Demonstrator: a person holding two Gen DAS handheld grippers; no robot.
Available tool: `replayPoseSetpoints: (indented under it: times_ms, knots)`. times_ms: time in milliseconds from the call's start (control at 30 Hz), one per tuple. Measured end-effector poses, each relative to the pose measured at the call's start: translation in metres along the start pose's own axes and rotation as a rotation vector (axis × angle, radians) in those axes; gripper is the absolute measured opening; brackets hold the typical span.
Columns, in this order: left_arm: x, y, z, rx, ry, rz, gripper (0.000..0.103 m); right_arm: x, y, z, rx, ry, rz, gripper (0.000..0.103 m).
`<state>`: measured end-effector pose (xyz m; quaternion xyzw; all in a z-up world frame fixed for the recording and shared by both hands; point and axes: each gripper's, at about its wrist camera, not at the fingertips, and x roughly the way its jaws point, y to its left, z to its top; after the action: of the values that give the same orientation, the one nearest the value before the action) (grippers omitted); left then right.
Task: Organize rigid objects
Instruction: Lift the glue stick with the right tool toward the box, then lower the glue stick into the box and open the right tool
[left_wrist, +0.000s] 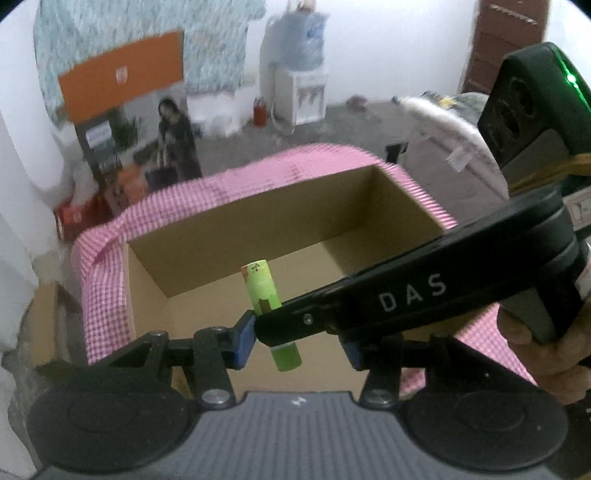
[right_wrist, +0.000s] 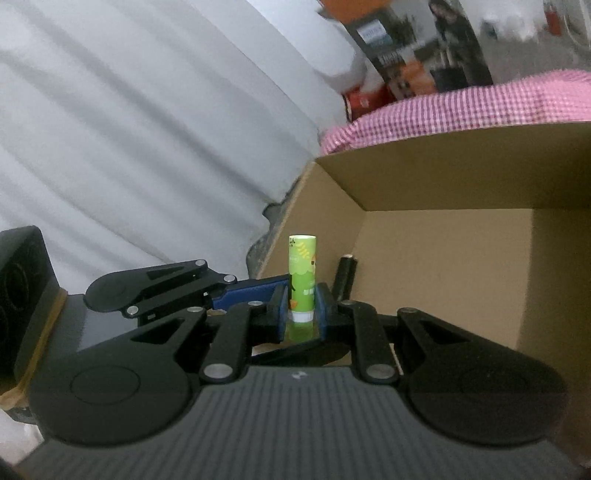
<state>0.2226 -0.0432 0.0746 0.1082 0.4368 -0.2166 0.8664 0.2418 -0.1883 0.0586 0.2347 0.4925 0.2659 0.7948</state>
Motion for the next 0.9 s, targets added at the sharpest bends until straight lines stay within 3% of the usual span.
replayPoseSetpoints:
  times_ms: [300, 433, 700, 900]
  knots:
    - [0.06, 0.043, 0.02, -0.037, 0.116, 0.051, 0.049, 0.075, -0.039, 0.052, 0.123, 0.115, -0.014, 0.015]
    - [0.077, 0.053, 0.025, -0.036, 0.139, 0.104, 0.062, 0.106, -0.053, 0.065, 0.165, 0.143, -0.044, 0.015]
    - [0.074, 0.057, 0.024, -0.041, 0.118, 0.122, 0.075, 0.14, -0.071, 0.055, 0.23, 0.183, -0.082, 0.017]
    - [0.065, 0.057, 0.024, -0.05, 0.094, 0.11, 0.076, 0.149, -0.074, 0.056, 0.239, 0.192, -0.099, 0.022]
